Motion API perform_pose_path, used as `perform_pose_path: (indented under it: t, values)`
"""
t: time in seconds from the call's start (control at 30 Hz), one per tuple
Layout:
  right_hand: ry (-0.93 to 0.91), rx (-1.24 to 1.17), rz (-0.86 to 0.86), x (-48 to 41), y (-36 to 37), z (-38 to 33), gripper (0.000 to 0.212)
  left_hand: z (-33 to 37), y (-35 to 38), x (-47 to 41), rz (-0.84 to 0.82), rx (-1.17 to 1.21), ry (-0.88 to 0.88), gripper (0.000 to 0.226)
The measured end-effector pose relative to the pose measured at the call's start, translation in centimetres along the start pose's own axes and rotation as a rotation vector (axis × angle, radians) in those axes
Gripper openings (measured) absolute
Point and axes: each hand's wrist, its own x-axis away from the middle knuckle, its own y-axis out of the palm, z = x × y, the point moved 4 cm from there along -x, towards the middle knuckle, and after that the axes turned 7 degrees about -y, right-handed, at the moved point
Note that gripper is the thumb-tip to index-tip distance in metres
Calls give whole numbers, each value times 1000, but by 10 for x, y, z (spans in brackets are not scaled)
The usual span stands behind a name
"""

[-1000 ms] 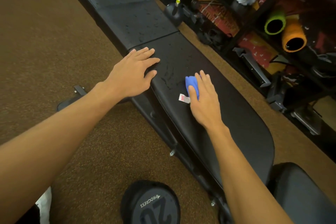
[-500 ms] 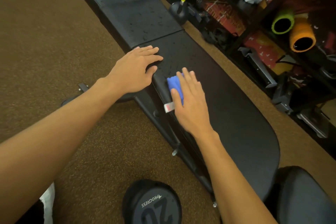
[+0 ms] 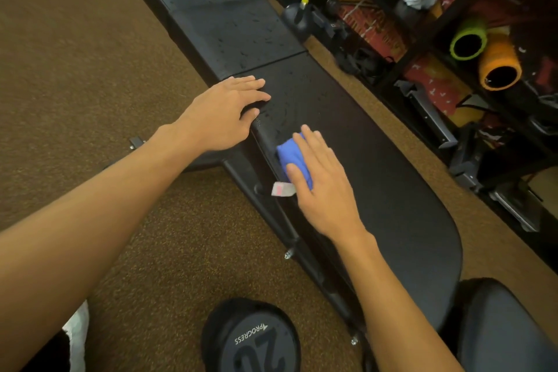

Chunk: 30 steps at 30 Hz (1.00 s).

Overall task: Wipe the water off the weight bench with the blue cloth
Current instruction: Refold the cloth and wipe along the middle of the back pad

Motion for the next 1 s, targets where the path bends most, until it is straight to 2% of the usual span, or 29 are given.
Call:
perform_pose_path:
  t: [0.1, 0.13, 0.2, 0.27, 0.33, 0.5, 0.57, 0.7, 0.9, 1.0]
  values:
    - [236, 0, 82, -22, 1, 12, 60, 0, -1, 1, 18, -15, -7, 45]
    - [265, 14, 91, -32, 5, 7, 60, 1, -1, 1, 21, -15, -12, 45]
    - [184, 25, 78, -43, 11, -12, 60, 2, 0, 1, 22, -9, -14, 45]
    - [22, 24, 21, -32, 13, -26, 59, 0, 0, 0, 19, -6, -3, 45]
    - [-67, 26, -15, -11, 8, -20, 59, -2, 0, 0, 7, -3, 3, 45]
    - [253, -42, 105, -33, 3, 9, 59, -5, -2, 2, -25, 24, 4, 45]
    - [197, -9, 87, -46, 9, -8, 59, -5, -4, 1, -23, 41, -9, 45]
    - [-84, 43, 10, -18, 13, -31, 58, -8, -9, 0, -24, 62, -11, 44]
    - [57, 65, 91, -38, 25, -39, 61, -7, -12, 1, -12, 56, -9, 43]
    - [64, 89, 116, -52, 28, -45, 61, -7, -12, 1, -4, 40, -16, 45]
